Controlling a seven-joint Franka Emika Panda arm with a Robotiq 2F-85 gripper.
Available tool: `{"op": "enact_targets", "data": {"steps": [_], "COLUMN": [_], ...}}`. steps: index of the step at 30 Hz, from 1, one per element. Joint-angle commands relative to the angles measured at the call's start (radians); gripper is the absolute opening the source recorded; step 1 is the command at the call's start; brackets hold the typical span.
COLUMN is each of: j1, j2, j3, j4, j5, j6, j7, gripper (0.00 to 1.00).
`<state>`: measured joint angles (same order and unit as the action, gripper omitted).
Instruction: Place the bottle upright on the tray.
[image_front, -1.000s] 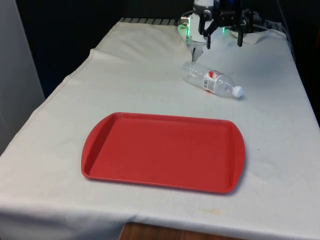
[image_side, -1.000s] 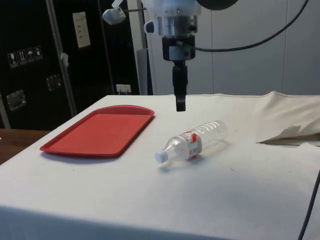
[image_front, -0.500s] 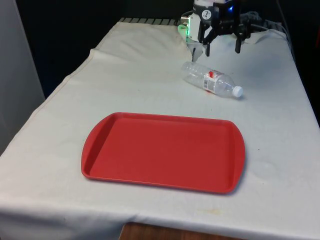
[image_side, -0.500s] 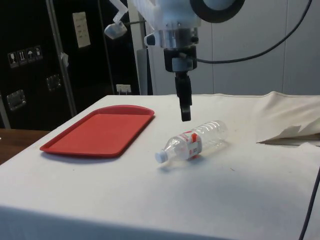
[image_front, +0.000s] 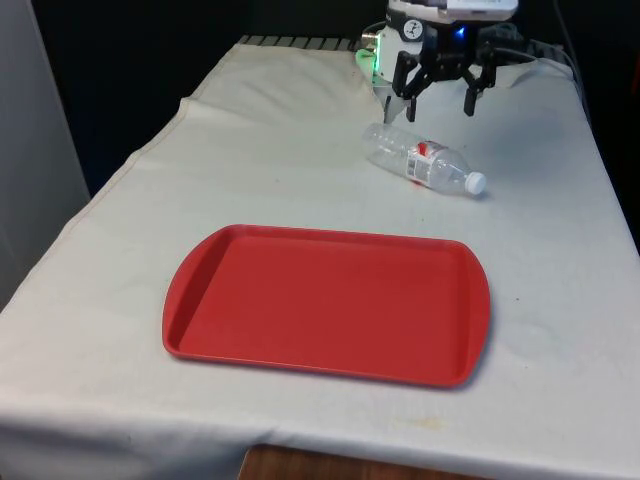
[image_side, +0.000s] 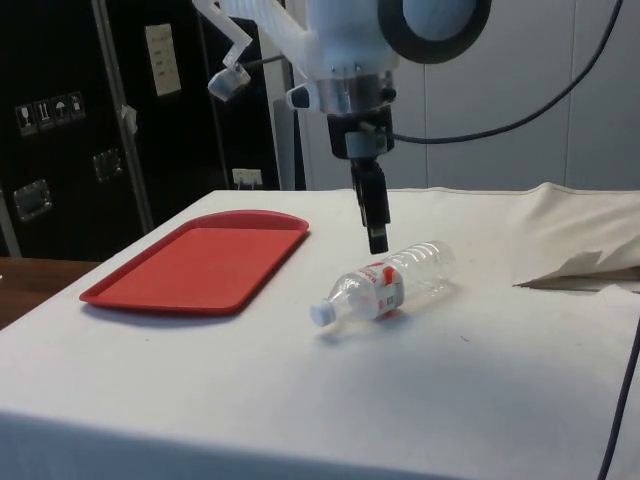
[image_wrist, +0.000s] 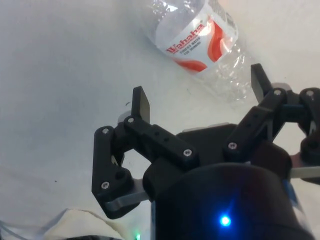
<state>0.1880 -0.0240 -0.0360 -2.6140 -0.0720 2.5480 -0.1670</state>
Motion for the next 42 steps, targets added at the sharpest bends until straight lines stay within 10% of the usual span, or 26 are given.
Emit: {"op": "enact_targets", "data": {"steps": [1,42], "j1": [-0.003,0.003], "j2": [0.009,0.166], "j3": [-0.001,-0.002], "j4": [0.009,0.135], "j5": [-0.027,-0.175], "j6": [-0.014,-0.182], "j7": [0.014,0.01], "gripper": [1.0,1.0]}}
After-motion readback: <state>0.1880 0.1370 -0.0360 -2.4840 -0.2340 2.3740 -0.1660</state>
